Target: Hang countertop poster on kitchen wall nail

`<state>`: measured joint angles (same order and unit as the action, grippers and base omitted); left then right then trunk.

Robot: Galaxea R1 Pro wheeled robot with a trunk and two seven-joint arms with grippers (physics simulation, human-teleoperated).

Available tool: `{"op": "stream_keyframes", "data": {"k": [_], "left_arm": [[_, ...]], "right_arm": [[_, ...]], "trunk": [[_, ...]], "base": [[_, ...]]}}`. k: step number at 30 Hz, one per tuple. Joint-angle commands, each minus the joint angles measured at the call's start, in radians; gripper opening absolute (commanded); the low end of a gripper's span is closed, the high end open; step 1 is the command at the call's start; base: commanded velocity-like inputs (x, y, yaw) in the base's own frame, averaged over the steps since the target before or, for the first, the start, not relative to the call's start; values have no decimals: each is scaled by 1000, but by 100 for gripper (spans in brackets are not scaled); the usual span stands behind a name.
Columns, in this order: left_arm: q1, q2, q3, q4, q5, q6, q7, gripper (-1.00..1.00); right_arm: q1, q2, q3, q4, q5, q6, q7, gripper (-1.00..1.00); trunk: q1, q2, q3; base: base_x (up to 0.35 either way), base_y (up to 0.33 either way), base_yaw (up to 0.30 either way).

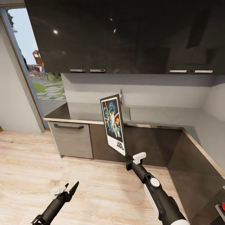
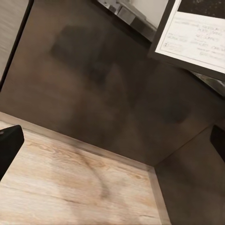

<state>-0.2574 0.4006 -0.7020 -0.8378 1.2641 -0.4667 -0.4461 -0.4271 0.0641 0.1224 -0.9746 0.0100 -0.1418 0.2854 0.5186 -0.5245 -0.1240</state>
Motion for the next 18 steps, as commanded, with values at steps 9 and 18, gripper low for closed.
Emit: {"op": "stream_keyframes", "data": {"k": [9, 18], "left_arm": [[-2, 1, -7, 0, 11, -6, -3, 100], [-2, 1, -8, 0, 11, -6, -2, 100]], "right_arm": [[-1, 0, -1, 1, -1, -2, 5, -100], [0, 0, -1, 1, 2, -2, 5, -100]], "trunk": [[-34, 62, 26], [-69, 125, 55]], "base": [[0, 0, 0], [0, 0, 0]]}}
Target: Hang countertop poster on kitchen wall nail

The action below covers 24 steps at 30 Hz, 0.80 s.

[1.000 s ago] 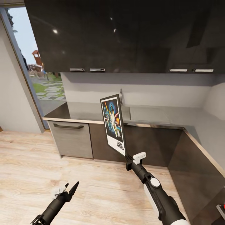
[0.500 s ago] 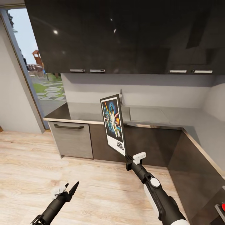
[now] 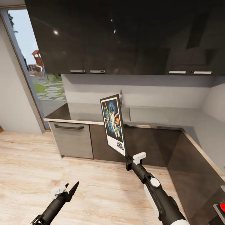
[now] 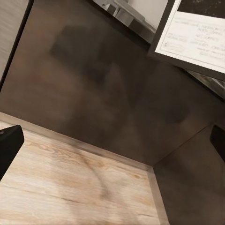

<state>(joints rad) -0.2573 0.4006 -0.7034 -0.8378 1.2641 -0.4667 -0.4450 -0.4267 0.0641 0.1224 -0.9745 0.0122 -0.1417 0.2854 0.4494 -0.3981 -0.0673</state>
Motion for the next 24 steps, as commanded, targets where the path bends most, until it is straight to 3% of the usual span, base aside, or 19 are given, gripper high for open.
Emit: {"op": "stream_keyframes", "data": {"k": [1, 24], "left_arm": [[-2, 1, -7, 0, 11, -5, -3, 100], [-2, 1, -5, 1, 11, -7, -6, 100]], "right_arm": [[-1, 0, -1, 0, 0, -2, 4, -100], [-1, 3, -1, 2, 7, -4, 4, -100]], "trunk": [[1, -2, -2], [1, -2, -2]], "base": [[0, 0, 0], [0, 0, 0]]}}
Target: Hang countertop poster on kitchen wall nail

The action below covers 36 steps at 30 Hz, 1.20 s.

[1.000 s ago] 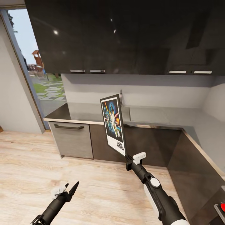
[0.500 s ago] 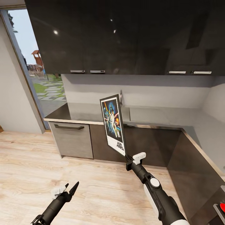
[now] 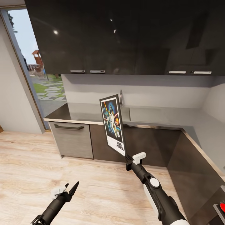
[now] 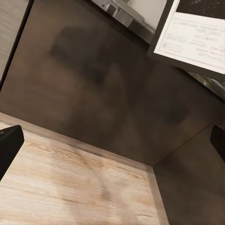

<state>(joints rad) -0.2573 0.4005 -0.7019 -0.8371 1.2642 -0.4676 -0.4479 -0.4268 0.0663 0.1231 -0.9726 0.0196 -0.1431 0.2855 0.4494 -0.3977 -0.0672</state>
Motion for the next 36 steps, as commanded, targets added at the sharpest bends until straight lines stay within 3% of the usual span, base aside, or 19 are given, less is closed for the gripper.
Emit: {"op": "stream_keyframes", "data": {"k": [1, 8, 36], "left_arm": [[-2, 1, -7, 0, 11, -6, -3, 100], [-2, 0, -7, 1, 11, -6, -3, 100], [-2, 0, -6, 3, 12, -6, -3, 100]], "right_arm": [[-1, 0, -2, 1, 0, -3, 4, -100], [-1, 0, -1, 2, 0, -3, 4, -100], [-1, -2, 7, 7, 0, 1, 11, -100]], "trunk": [[1, -2, -2], [1, -2, -2], [1, -2, -2]], "base": [[0, 0, 0], [0, 38, 99], [0, 180, 253]]}}
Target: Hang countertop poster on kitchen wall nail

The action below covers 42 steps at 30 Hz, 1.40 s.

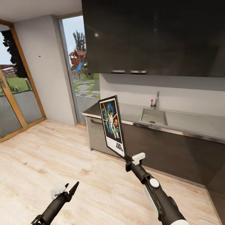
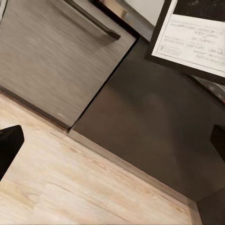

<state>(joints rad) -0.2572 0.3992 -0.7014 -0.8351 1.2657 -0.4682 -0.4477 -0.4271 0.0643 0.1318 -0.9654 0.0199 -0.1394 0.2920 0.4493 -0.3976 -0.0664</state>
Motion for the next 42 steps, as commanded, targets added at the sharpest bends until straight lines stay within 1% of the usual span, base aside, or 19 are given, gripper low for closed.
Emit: {"op": "stream_keyframes", "data": {"k": [1, 2, 4, 6, 7, 9, 10, 12, 14, 15, 16, 17, 18, 19, 22, 23, 30, 33, 42], "left_arm": [[-2, 1, -7, 1, 11, -6, -3, 100], [-2, 2, -7, 1, 11, -6, -3, 100], [-2, 1, -6, 2, 11, -6, -3, 100], [-2, 1, -6, 2, 11, -6, -3, 100], [-2, 1, -6, 2, 11, -6, -3, 100], [-2, 1, -6, 2, 11, -6, -3, 100], [-2, 1, -5, 2, 11, -6, -3, 100], [-2, 1, -5, 3, 11, -6, -3, 100], [-2, 1, -5, 3, 12, -6, -3, 100], [-2, 2, -4, 3, 12, -6, -3, 100], [-2, 2, -4, 4, 12, -6, -3, 100], [-2, 2, -4, 4, 12, -6, -3, 100], [-2, 2, -4, 4, 12, -6, -3, 100], [-2, 2, -3, 4, 12, -6, -3, 100], [-2, 3, -2, 4, 12, -6, -3, 100], [-2, 3, 0, 4, 12, -6, -3, 100], [-2, 3, 0, 4, 12, -6, -3, 100], [-2, 2, 0, 4, 12, -5, -3, 100], [-2, 2, 4, 4, 12, -3, -2, 100]], "right_arm": [[-1, 0, -2, 0, 0, -2, 24, -100], [-1, 0, -2, 0, 0, -2, 41, -100], [-1, -2, -6, 2, 1, -1, 170, -100], [-1, -4, -9, 2, -1, 0, 202, -100], [-1, -7, -11, 3, -3, 0, 234, -100], [-1, -25, -14, 7, -6, 1, 308, -100], [-1, -35, -16, 9, -11, 1, 330, -100], [-1, -43, -17, 12, -24, 1, 345, -100], [-1, -56, -24, 14, -68, 1, 358, -100], [-1, -85, -48, 15, -126, 2, 365, -100], [-1, -97, -54, 15, -144, 3, 367, -100], [-1, -130, -67, 16, -186, 14, 371, -100], [-1, -154, -75, 16, -217, 30, 381, -100], [-1, -164, -78, 16, -231, 37, 389, -100], [-1, -176, -81, 16, -248, 46, 400, -100], [-1, -186, -84, 16, -256, 49, 405, -100], [-1, -193, -84, 16, -304, 50, 406, -100], [-1, -192, -83, 18, -312, 50, 406, -100], [-1, -190, -83, 18, -317, 67, 405, -100]], "trunk": [[1, -2, -2], [1, -2, -2], [1, -2, -2], [1, -2, -2], [1, -2, -2], [1, -2, -2], [1, -2, -2], [1, -2, -2], [1, -2, -2], [1, -2, -2], [1, -2, -2], [1, -2, -2], [1, -2, -2], [1, -2, -2], [1, -2, -2], [1, -2, -2], [1, -2, -2], [1, -2, -2], [1, -2, -2]], "base": [[0, 280, 55], [0, 283, 44], [0, 288, 17], [0, 290, 8], [0, 290, 5], [0, 291, 2], [0, 291, 1], [0, 292, 1], [0, 292, 0], [0, 292, 0], [0, 292, 0], [0, 292, 0], [0, 292, 0], [0, 292, 0], [0, 292, 0], [0, 292, 0], [35, 289, 0], [181, 239, 0], [256, 193, 0]]}}
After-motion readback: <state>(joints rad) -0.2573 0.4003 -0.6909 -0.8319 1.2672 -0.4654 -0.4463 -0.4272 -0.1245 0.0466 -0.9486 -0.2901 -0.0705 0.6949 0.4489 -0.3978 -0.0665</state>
